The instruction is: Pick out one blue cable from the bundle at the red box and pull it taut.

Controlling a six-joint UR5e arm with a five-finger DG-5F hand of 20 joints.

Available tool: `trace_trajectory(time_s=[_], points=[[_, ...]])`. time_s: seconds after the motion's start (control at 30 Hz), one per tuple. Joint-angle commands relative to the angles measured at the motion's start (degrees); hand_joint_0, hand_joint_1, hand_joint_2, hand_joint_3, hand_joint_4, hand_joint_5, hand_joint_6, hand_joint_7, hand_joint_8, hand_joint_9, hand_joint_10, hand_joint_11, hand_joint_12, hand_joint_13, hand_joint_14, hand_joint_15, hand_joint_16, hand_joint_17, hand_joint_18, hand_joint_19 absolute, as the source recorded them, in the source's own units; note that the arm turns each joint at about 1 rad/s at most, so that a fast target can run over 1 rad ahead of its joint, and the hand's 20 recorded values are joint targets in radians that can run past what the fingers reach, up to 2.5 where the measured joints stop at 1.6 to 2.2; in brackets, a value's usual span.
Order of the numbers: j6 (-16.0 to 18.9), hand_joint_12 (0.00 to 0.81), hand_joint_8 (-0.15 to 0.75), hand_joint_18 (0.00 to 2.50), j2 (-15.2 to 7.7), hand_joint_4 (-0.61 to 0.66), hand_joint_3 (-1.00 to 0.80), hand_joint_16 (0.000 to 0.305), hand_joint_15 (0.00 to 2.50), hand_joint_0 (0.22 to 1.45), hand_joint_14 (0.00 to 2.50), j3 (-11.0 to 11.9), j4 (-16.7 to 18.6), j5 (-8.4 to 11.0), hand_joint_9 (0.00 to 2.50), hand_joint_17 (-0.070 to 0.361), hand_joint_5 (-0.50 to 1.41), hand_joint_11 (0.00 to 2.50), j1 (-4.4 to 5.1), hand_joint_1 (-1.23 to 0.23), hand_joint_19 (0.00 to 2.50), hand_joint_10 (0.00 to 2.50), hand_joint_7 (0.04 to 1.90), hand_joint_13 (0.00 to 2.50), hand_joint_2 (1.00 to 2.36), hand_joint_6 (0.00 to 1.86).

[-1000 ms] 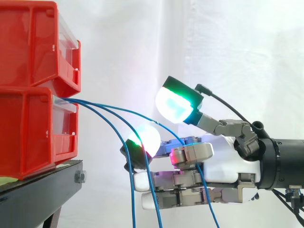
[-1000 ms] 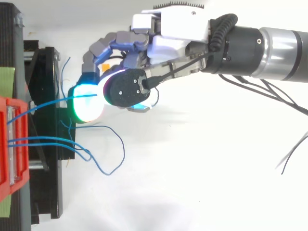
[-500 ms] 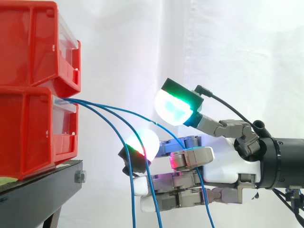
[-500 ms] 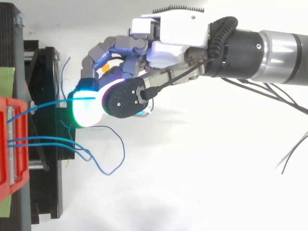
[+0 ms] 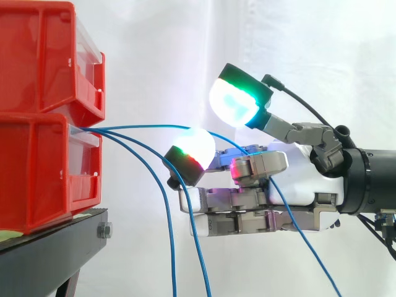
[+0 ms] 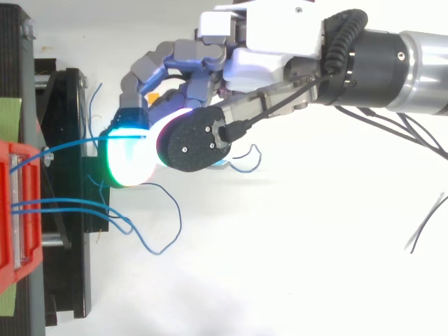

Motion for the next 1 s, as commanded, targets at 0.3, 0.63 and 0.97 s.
trace_trajectory(time_s=[0.3, 0.63, 0.97], points=[[-3.64, 0.11, 0.202, 0.38, 0.15, 0.1, -0.45, 0.006, 0.43, 0.58, 0.01, -0.01, -1.17, 0.33, 1.36, 0.013, -0.24, 1.71, -0.16, -0.55, 0.5, 0.0, 0.84, 0.74, 1.0, 0.8], [-5.31, 0.106, 0.197, 0.37, 0.15, 0.05, -0.41, 0.005, 0.43, 0.6, 0.01, -0.28, -1.0, 2.53, 1.37, 0.012, -0.23, 1.7, -0.25, -0.5, 0.51, 0.0, 0.87, 0.73, 1.01, 0.82], [-5.31, 0.111, 0.202, 0.37, 0.15, 0.04, -0.3, 0.005, 0.43, 0.61, 0.01, -0.28, -1.0, 2.7, 1.35, 0.012, -0.24, 1.7, -0.25, -0.64, 0.51, 0.0, 0.88, 0.72, 1.01, 0.88]])
